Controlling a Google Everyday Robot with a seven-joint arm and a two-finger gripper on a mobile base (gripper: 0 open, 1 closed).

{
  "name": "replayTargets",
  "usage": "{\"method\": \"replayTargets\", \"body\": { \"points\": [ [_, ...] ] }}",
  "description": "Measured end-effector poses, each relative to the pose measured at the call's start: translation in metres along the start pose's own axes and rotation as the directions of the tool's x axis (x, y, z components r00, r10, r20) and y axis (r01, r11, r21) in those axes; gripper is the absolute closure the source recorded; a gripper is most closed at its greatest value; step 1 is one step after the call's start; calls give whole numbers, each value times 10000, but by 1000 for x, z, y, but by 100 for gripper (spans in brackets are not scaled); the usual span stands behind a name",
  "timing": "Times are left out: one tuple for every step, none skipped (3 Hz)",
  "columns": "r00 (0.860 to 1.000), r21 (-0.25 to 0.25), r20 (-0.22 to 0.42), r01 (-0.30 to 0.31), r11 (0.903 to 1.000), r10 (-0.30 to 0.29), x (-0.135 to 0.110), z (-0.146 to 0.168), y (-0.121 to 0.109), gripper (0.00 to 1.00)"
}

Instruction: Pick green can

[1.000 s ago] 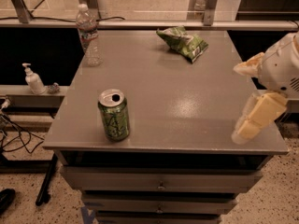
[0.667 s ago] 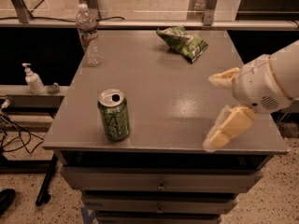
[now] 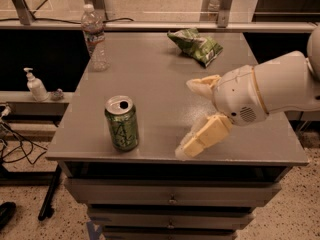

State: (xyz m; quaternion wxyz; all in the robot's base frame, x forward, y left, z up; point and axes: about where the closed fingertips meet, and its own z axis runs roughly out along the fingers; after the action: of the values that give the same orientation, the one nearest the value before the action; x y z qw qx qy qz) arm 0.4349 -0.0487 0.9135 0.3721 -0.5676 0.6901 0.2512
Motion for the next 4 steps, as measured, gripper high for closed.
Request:
{"method": "replayTargets", "body": {
  "points": [
    [10000, 7, -9, -8, 10000, 8, 0, 0, 0, 0],
    [9993, 227, 351, -106, 9997, 98, 1, 2, 1, 0],
    [9949, 327, 989, -214, 9992, 181, -15, 26, -9, 0],
    [9853, 54, 1682, -312, 9995, 299, -37, 61, -17, 0]
  ]
}}
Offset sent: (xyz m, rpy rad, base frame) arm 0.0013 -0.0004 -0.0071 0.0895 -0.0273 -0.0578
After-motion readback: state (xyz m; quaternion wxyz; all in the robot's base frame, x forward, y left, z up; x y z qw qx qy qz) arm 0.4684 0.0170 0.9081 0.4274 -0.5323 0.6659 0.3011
